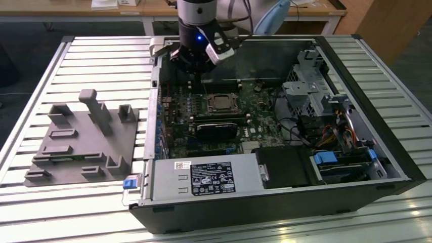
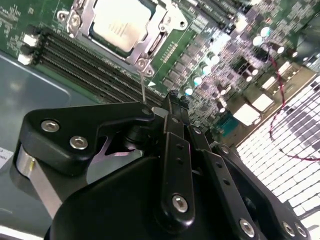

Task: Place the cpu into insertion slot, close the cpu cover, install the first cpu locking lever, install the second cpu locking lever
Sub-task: 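Install the first cpu locking lever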

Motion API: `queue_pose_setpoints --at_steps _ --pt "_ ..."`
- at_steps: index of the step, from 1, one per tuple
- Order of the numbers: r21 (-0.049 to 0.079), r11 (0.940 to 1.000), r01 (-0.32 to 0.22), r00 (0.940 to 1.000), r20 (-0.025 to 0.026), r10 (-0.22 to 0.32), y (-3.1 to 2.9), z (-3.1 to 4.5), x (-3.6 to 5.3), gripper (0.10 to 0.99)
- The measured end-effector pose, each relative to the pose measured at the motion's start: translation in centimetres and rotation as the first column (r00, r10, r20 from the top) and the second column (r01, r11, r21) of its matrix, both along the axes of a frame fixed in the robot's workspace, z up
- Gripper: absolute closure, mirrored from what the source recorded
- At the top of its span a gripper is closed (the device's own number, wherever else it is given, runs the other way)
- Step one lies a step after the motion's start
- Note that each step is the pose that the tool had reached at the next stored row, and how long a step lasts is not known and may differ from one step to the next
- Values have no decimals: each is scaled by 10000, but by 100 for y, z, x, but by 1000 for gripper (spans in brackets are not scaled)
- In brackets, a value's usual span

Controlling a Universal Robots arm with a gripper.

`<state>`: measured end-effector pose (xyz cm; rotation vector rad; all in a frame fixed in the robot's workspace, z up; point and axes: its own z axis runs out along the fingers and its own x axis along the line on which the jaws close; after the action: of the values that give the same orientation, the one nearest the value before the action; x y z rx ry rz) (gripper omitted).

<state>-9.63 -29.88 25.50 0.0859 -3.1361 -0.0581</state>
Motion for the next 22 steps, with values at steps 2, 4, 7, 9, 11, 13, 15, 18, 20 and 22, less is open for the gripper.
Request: queue_pose_setpoints --at_steps 2,4,7,9,11,13,15,18,20,22 --pt "0 10000 0 10000 0 0 23 -2 0 980" --pt "0 10000 -2 10000 0 2 35 -4 9 980" --pt "0 10000 -1 10000 -1 1 52 -6 52 980" --pt "0 10000 1 10000 -3 -1 55 -8 99 980" --pt "-1 10000 -1 10000 -11 1 56 -10 161 980" --pt "0 10000 1 10000 -23 -1 57 -13 236 980" --pt "0 10000 0 10000 -40 0 58 -18 322 980" --pt "0 10000 1 10000 -73 -1 60 -24 442 980" --pt "32 10000 2 10000 -75 -2 59 -23 444 980" --pt "346 9994 1 10000 -73 2 59 -25 445 980"
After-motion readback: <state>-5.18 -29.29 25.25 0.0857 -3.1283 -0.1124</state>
